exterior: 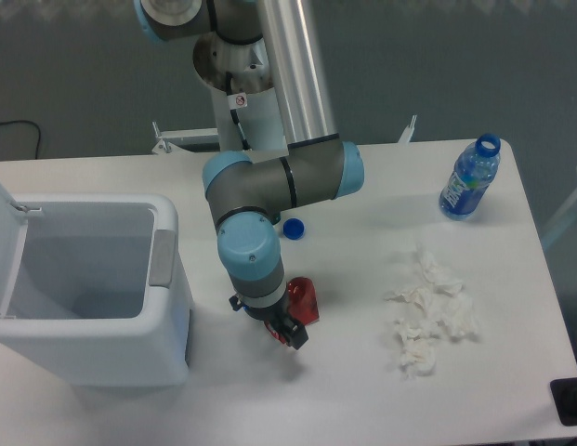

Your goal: Pick up the cans

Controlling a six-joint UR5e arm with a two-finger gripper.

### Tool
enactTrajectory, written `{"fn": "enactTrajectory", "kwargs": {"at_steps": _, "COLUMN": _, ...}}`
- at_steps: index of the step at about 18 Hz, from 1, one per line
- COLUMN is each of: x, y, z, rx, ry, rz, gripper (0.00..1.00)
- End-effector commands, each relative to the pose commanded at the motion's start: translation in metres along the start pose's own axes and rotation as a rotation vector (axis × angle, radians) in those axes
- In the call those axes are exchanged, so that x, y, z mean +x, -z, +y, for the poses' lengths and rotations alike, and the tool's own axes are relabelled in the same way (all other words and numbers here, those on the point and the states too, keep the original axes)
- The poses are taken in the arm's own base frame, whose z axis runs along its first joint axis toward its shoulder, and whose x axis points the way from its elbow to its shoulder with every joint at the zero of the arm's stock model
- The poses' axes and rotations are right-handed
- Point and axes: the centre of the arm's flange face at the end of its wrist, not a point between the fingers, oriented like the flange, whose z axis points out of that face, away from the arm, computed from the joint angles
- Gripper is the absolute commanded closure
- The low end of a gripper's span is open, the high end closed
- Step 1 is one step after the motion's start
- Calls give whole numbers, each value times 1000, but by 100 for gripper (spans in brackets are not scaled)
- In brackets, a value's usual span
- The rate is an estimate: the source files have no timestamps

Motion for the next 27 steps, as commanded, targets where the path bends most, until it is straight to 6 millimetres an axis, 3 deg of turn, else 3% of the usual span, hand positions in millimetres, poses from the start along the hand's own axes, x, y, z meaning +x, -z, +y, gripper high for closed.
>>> {"fn": "enactTrajectory", "kwargs": {"at_steps": 3, "x": 1, "y": 0, "z": -1, "rx": -2, "ry": -2, "rz": 1, "gripper": 2}}
{"fn": "enactTrajectory", "kwargs": {"at_steps": 5, "x": 0, "y": 0, "z": 0, "rx": -3, "ry": 1, "rz": 0, "gripper": 13}}
{"fn": "enactTrajectory", "kwargs": {"at_steps": 8, "x": 0, "y": 0, "z": 0, "rx": -3, "ry": 1, "rz": 0, "gripper": 16}}
{"fn": "enactTrajectory", "kwargs": {"at_steps": 13, "x": -1, "y": 2, "z": 0, "rx": -1, "ry": 3, "rz": -4, "gripper": 29}}
{"fn": "enactTrajectory", "kwargs": {"at_steps": 21, "x": -4, "y": 7, "z": 0, "rx": 4, "ry": 1, "rz": -11, "gripper": 33}}
{"fn": "enactTrajectory", "kwargs": {"at_steps": 27, "x": -6, "y": 11, "z": 0, "rx": 5, "ry": 3, "rz": -20, "gripper": 49}}
